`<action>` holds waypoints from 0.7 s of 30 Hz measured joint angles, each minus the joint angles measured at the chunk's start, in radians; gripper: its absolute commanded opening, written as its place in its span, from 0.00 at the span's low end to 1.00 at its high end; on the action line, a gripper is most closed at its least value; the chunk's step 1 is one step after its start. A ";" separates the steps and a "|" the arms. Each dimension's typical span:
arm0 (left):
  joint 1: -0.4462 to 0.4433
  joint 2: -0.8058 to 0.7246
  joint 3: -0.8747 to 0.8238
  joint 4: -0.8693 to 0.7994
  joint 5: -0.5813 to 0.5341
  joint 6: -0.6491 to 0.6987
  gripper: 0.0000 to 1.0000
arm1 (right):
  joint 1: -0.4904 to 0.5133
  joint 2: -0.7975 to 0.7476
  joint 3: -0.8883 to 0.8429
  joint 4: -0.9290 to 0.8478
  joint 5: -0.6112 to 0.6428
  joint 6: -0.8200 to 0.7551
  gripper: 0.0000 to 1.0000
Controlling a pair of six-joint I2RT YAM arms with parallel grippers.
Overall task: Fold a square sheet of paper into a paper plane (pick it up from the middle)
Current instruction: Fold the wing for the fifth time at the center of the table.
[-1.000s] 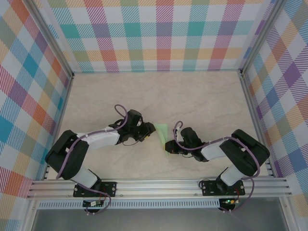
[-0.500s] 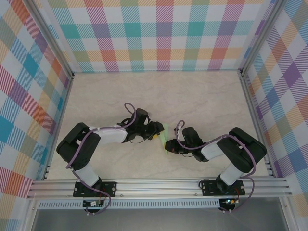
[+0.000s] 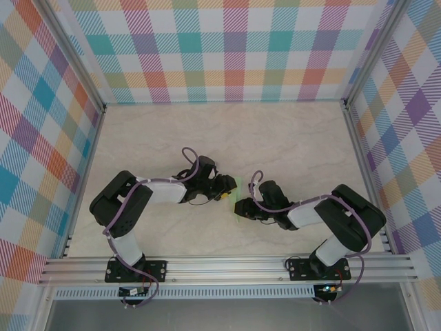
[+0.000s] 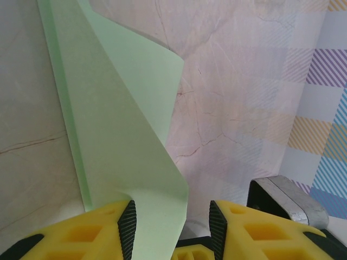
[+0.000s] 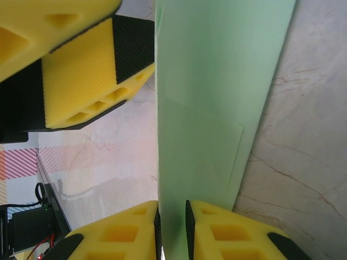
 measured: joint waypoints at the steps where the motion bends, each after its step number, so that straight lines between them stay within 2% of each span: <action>1: 0.000 0.000 0.001 -0.001 0.000 0.000 0.42 | 0.000 -0.003 0.002 -0.012 0.008 0.000 0.18; 7: -0.001 0.002 0.005 -0.004 0.000 0.000 0.42 | 0.000 -0.016 0.004 -0.053 0.037 0.001 0.09; 16: -0.001 -0.005 0.006 -0.012 -0.001 0.000 0.51 | -0.034 -0.006 -0.006 -0.037 -0.010 0.048 0.08; 21: -0.001 -0.059 0.006 -0.019 -0.004 0.000 0.54 | -0.060 0.016 -0.016 0.005 -0.054 0.098 0.07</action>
